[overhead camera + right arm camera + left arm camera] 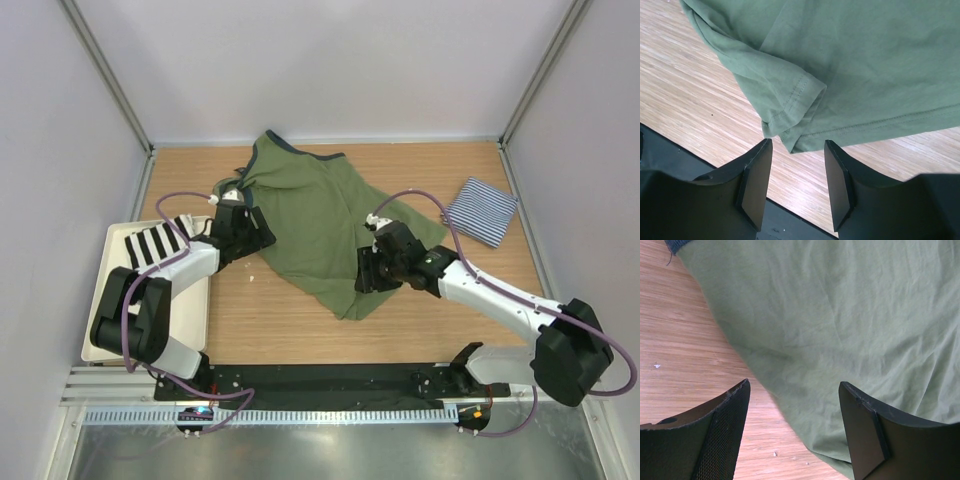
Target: Fold and stack the tank tops
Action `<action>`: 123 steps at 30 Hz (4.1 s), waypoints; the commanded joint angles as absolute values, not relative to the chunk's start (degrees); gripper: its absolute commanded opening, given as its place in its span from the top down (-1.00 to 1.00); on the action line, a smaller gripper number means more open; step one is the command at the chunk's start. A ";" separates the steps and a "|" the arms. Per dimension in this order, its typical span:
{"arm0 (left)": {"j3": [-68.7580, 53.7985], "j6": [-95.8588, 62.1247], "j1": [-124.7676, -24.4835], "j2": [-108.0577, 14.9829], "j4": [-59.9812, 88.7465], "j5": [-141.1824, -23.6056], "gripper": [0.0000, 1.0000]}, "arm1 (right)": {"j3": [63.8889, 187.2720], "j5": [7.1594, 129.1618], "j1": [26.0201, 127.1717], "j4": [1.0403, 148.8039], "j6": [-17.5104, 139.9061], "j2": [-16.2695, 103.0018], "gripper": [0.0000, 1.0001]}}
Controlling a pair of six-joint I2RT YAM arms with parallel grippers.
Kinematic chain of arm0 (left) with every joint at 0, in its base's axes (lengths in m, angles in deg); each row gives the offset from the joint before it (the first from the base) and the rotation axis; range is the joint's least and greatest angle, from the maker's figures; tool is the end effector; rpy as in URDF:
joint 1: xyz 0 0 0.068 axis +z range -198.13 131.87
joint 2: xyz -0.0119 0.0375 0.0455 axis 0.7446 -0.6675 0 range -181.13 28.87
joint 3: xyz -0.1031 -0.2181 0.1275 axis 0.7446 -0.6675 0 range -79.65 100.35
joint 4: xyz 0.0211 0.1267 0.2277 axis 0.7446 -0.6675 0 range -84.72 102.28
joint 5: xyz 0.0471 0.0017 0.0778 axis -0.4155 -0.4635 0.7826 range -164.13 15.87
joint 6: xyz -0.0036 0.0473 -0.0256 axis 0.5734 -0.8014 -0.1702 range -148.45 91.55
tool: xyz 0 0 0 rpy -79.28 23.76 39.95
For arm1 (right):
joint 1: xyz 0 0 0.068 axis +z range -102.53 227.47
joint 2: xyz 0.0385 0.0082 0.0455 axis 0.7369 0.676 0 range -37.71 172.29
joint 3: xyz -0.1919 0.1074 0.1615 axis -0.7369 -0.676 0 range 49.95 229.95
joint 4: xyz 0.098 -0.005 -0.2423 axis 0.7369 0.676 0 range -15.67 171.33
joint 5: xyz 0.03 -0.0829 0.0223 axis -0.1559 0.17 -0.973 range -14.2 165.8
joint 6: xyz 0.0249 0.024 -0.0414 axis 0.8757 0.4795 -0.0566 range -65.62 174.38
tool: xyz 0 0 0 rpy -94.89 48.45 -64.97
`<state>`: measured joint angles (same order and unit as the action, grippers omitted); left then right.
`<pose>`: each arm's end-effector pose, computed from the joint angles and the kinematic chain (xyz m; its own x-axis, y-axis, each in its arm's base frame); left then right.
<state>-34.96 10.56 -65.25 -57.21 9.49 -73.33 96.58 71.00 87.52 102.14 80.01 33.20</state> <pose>0.2907 -0.0891 0.1836 -0.6968 -0.4438 -0.5635 -0.1979 0.8740 -0.4438 0.1886 0.1625 0.2305 -0.8390 -0.1423 -0.5253 -0.3524 0.8776 0.3251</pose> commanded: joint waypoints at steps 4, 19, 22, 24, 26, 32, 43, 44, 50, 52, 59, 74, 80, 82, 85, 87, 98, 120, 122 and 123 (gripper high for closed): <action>-35.26 10.66 -65.35 -55.33 12.02 -73.17 -0.44 | 93.37 67.37 87.81 91.57 84.70 36.54 -0.06; -36.05 10.75 -65.53 -53.31 12.02 -72.29 -0.44 | 91.52 64.72 87.81 79.60 90.51 44.55 0.40; -35.97 10.75 -65.53 -53.31 11.84 -72.11 -0.44 | 91.96 66.48 87.90 81.61 89.81 42.71 0.80; -35.88 10.75 -65.53 -53.48 11.84 -71.94 -0.44 | 91.78 67.10 87.72 82.67 89.63 40.09 0.97; -35.79 10.75 -65.53 -53.48 11.49 -71.24 -0.45 | 90.91 68.24 87.81 84.60 89.54 37.53 0.97; -35.70 13.12 -63.86 -52.61 8.06 -69.30 -0.55 | 89.41 75.52 84.92 95.93 89.71 23.91 0.97; -30.17 17.69 -62.45 -58.23 5.24 -76.24 -0.28 | 86.07 84.86 75.86 104.30 94.82 9.75 0.97; -29.99 17.96 -62.54 -58.58 5.42 -76.59 -0.20 | 86.16 84.51 75.07 104.12 94.55 9.92 0.98; -27.97 18.84 -62.54 -63.67 7.26 -76.33 0.00 | 86.25 81.87 74.01 102.90 93.49 12.56 0.98; -26.31 18.75 -62.54 -66.47 8.67 -77.20 0.06 | 85.89 80.82 73.84 101.58 93.49 12.91 0.97; -19.72 16.46 -62.63 -74.12 11.04 -80.63 -0.09 | 86.07 79.49 73.40 100.78 92.97 13.79 0.98; -11.19 17.08 -62.54 -82.66 7.80 -79.41 0.21 | 85.98 76.86 71.73 99.29 92.44 14.58 0.98; -8.55 16.99 -62.54 -85.03 7.80 -80.64 0.31 | 85.89 76.50 71.29 99.20 92.26 14.76 0.98; -7.76 16.64 -62.63 -85.39 7.80 -80.99 0.59 | 86.16 76.50 71.03 99.20 92.18 14.84 0.98; -6.09 15.59 -62.72 -85.48 7.01 -81.25 0.98 | 86.42 76.51 70.67 99.02 91.91 14.93 0.97; -5.82 15.24 -62.63 -84.52 5.78 -80.73 1.00 | 86.86 76.51 69.97 98.85 91.65 15.19 0.98; 0.76 17.87 -59.39 -71.95 -4.49 -80.55 1.00 | 110.02 76.95 63.57 99.01 88.49 34.92 0.98; 5.52 21.03 -58.41 -15.88 -16.02 -86.35 1.00 | 140.12 46.01 52.04 103.07 80.84 4.23 0.97; 5.17 22.00 -58.41 -12.55 -16.46 -86.88 1.00 | 140.47 46.01 52.04 102.80 80.75 0.36 0.98; 5.43 22.09 -58.41 -11.66 -16.81 -86.88 1.00 | 140.73 46.62 52.04 102.89 80.40 -0.53 0.98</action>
